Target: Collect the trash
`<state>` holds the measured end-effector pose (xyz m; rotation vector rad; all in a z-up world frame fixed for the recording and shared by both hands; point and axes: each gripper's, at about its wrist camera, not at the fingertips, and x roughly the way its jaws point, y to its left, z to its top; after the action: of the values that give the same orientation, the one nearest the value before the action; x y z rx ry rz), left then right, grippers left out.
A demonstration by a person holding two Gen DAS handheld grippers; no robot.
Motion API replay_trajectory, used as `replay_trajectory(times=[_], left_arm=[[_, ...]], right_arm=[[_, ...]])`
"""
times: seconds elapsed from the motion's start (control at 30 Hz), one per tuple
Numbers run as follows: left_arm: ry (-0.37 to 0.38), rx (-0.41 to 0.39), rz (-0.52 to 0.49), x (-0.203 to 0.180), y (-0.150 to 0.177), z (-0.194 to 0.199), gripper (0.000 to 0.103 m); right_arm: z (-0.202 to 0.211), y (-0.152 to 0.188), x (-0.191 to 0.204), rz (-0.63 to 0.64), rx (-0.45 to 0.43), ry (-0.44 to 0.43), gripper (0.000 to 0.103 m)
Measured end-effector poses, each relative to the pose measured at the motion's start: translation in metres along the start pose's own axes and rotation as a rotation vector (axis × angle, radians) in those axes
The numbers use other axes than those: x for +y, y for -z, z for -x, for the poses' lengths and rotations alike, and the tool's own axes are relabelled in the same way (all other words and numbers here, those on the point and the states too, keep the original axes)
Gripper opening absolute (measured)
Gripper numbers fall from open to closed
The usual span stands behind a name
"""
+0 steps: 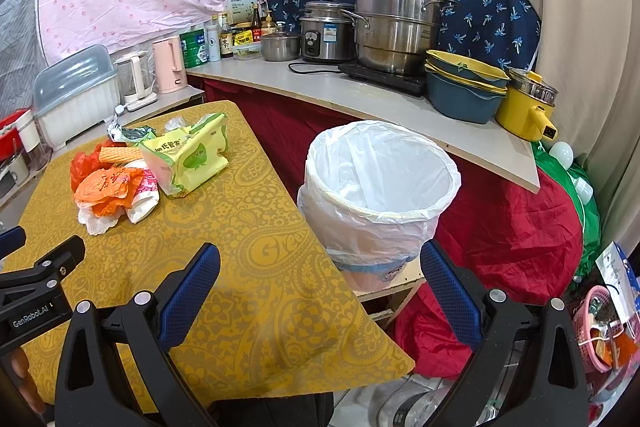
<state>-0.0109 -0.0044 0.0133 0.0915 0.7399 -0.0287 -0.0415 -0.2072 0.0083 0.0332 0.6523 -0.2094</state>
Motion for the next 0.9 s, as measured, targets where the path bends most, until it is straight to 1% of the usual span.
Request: replay_trajectory(times=[0.9], left_arm=[[0.004,-0.002,0.003,-0.0016,0.0000,0.0031,0.096]], right_arm=[[0.0033,-0.0010,-0.0022,-0.001,-0.003,0.000,0.096]])
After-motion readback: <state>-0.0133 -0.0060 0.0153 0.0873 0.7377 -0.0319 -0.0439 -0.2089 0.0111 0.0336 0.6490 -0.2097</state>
